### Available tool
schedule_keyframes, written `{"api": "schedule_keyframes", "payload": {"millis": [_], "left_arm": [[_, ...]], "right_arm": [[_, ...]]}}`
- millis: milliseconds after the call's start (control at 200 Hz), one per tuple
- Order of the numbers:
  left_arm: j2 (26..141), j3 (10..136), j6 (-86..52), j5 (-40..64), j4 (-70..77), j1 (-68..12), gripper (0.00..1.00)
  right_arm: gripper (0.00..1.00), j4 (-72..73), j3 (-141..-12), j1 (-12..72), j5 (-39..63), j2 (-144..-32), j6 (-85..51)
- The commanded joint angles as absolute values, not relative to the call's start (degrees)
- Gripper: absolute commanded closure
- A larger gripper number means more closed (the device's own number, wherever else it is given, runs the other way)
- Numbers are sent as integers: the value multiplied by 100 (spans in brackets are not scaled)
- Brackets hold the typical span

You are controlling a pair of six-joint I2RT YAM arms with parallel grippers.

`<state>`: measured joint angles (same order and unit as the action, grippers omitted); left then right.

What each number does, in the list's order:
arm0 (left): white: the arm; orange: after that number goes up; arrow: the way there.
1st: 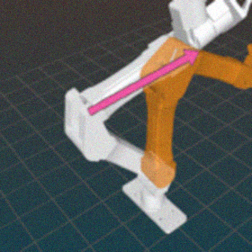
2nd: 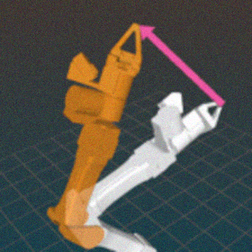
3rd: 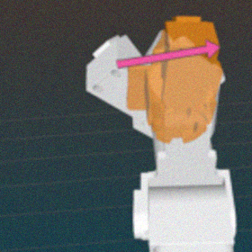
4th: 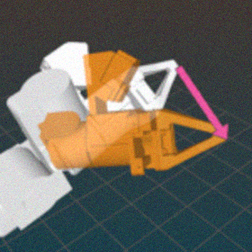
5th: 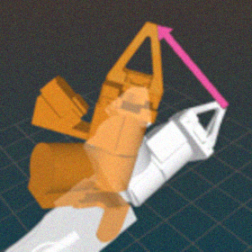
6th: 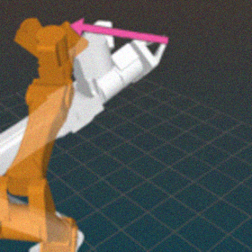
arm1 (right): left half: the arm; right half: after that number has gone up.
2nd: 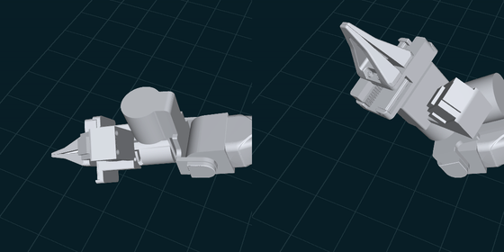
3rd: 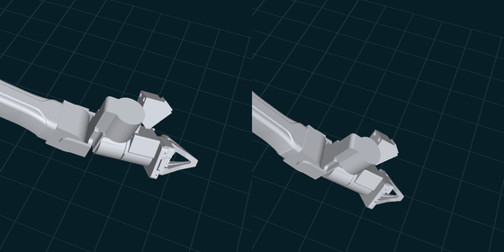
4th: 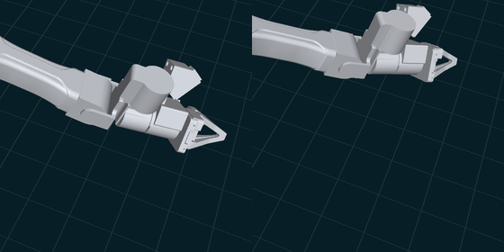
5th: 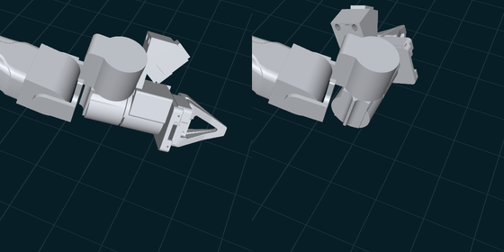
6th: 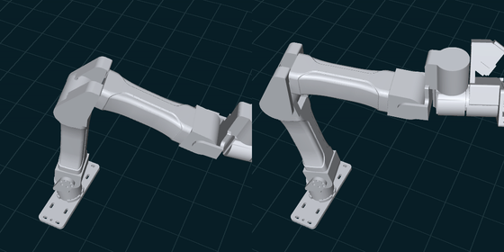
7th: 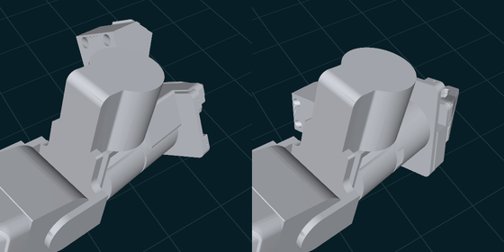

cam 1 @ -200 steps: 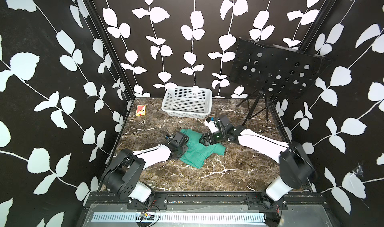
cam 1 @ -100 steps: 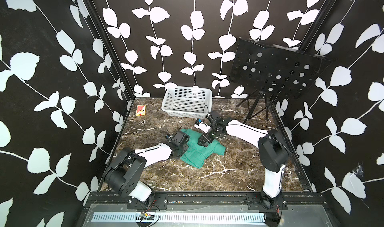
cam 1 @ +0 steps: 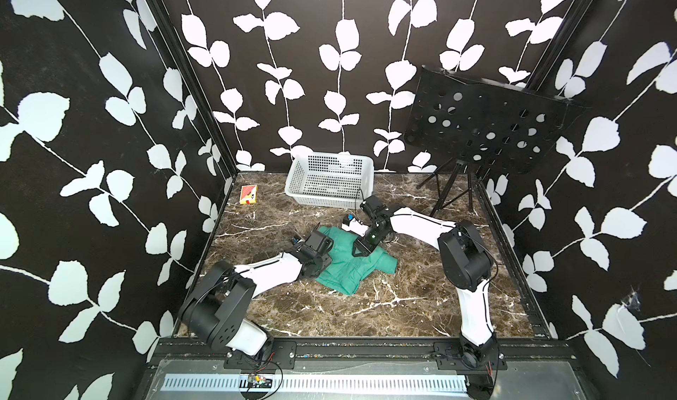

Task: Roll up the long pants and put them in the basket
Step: Adjust the long pant at the center of the board.

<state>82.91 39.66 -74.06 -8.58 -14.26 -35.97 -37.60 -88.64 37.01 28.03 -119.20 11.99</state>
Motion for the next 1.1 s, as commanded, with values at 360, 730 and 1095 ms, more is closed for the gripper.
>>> {"api": "schedule_keyframes", "payload": {"millis": [360, 730, 1095], "left_arm": [[6452, 4668, -8118, -1238, -3073, -3585, 40], [6063, 5257, -7854, -2046, -3782, -3558, 41], [5811, 4931, -8007, -1938, -4072, -3541, 41]], "right_arm": [[100, -4223, -9281, 3531, 3159, -11507, 1102], [100, -4268, -9657, 3266, -381, -10072, 1614], [100, -2602, -7562, 5125, -3243, -9289, 1861]]}}
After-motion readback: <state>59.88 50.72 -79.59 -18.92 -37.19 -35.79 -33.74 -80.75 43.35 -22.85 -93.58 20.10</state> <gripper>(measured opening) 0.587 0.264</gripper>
